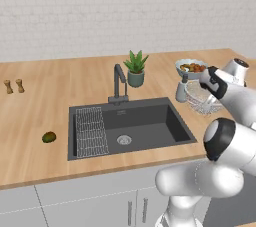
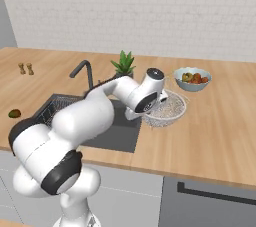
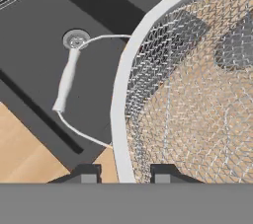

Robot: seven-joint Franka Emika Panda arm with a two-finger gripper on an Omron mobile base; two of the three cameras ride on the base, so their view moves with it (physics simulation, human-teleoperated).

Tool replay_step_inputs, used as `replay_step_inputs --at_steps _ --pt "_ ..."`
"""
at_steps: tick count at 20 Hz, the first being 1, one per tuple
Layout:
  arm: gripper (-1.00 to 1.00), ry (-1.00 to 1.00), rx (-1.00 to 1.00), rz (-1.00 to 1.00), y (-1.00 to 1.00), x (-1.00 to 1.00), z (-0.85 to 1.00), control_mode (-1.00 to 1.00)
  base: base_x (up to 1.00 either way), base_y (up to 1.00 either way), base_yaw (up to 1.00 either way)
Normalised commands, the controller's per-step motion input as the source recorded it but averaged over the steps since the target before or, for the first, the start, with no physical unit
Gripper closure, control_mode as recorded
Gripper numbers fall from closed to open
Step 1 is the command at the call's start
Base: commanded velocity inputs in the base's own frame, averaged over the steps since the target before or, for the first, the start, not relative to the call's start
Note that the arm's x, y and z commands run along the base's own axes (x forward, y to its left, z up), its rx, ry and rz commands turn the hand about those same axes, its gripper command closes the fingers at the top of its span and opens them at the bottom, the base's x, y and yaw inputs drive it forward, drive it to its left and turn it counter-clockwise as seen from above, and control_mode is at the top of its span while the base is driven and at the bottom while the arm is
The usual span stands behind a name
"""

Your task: Put the colander in the sink, put the mango in the colander, and turn on the sink faucet and pour water over the colander.

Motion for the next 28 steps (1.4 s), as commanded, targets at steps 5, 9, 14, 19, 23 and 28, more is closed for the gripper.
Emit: replay_step_inputs --at_steps 5,9,14,19,23,28 --pt "1.0 0.0 0.0 0.54 0.84 -0.02 -0.01 -1.0 0.0 0.0 0.0" --pt "1.0 0.01 0.0 0.52 0.84 0.0 -0.01 -1.0 0.0 0.0 0.0" --pt "1.0 0.04 0.0 0.45 0.84 0.0 -0.04 -1.0 0.0 0.0 0.0" --pt "1.0 0.01 -0.01 0.16 0.21 0.2 -0.07 -1.0 0.0 0.0 0.0" --pt "1.0 0.0 -0.01 0.06 0.16 0.32 -0.31 -1.0 0.0 0.0 0.0" --pt "1.0 0.0 -0.02 0.12 0.47 0.36 -0.57 -1.0 0.0 0.0 0.0"
